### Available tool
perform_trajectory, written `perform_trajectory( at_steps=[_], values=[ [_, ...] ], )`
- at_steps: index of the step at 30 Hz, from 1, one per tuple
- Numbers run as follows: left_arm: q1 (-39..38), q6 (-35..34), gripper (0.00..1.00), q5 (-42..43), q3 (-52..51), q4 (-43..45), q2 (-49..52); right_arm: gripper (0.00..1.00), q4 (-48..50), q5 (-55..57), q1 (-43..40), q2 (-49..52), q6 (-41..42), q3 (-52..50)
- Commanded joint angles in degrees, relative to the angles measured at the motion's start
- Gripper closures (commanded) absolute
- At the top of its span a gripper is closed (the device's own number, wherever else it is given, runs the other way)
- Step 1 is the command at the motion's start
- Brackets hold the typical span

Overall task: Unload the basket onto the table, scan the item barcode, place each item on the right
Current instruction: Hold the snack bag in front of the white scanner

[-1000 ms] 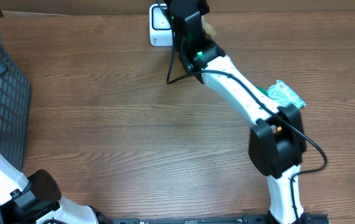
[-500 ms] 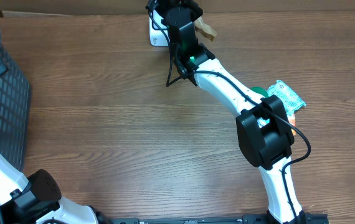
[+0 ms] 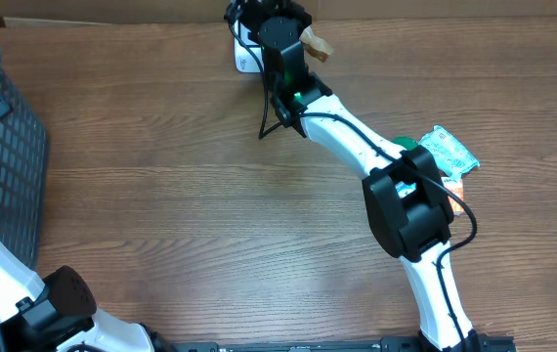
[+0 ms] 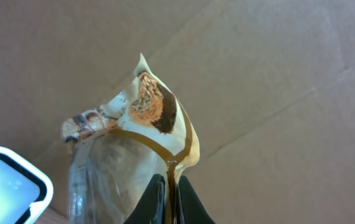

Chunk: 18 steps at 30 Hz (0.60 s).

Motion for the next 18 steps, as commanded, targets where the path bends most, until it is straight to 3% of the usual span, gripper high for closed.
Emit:
perform_trajectory(
  at_steps=[1, 5, 18],
  values=[
    [-0.13, -0.55, 0.00, 0.04, -0.22, 0.15, -0.28, 0.96, 2.62, -1.81, 0.11, 3.15, -3.76, 0.98],
    [-0.13, -0.55, 0.00, 0.04, -0.22, 0.17, -0.28, 0.96, 6.62, -1.97, 0.11, 5.77, -7.30, 0.98],
    [-0.13, -0.55, 0.00, 0.04, -0.22, 0.15, -0.28, 0.96, 3.34, -1.77, 1.29, 6.49, -7.78, 0.98]
  ],
)
